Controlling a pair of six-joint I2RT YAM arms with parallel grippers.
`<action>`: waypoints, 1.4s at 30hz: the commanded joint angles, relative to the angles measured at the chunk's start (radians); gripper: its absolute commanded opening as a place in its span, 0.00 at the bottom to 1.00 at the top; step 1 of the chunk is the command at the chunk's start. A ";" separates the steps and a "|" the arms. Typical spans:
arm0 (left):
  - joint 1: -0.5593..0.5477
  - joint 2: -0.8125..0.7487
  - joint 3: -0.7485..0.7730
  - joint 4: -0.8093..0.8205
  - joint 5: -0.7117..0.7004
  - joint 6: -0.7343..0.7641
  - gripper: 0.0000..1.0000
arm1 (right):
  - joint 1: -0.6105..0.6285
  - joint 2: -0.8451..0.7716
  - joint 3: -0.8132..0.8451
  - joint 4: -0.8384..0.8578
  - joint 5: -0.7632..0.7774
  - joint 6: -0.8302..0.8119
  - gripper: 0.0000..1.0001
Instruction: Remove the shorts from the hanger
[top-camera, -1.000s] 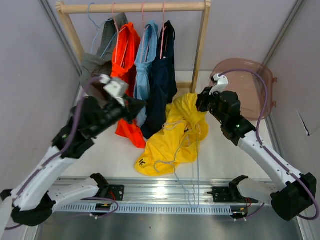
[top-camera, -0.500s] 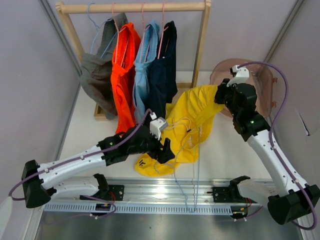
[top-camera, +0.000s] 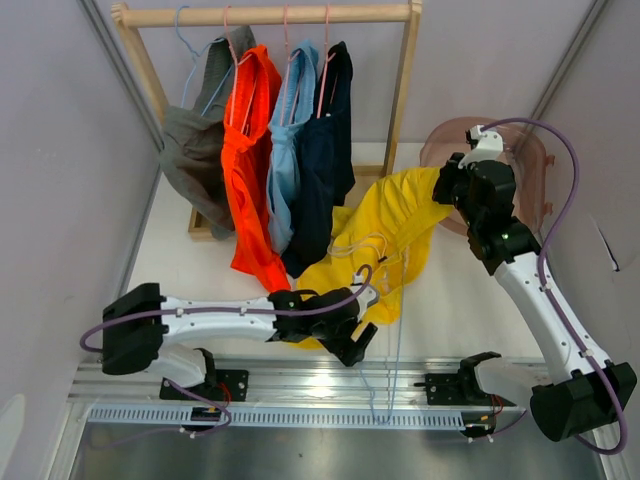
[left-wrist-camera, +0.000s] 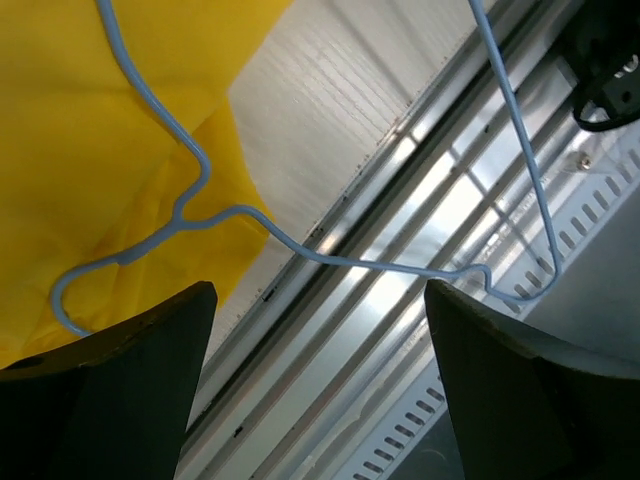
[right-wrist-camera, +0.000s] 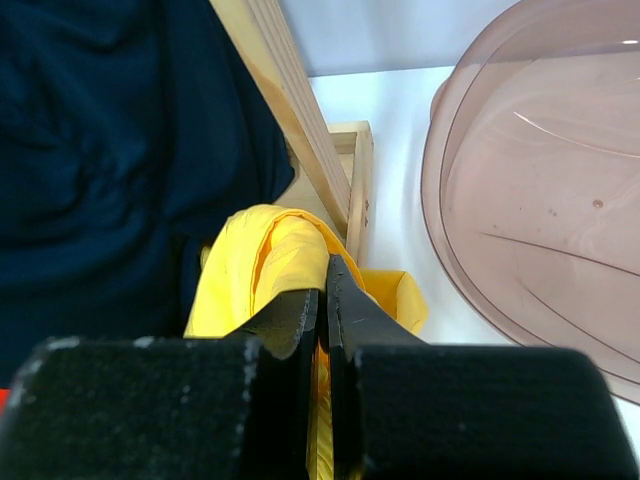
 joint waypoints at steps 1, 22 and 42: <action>-0.002 0.045 0.067 -0.007 -0.064 -0.009 0.91 | -0.003 -0.012 0.027 0.068 -0.002 0.004 0.00; -0.002 0.287 0.198 -0.059 -0.073 -0.102 0.49 | -0.008 -0.007 -0.028 0.085 -0.013 0.006 0.00; -0.002 -0.125 0.422 -0.407 -0.383 -0.002 0.00 | -0.028 0.085 0.255 0.028 0.075 0.008 0.00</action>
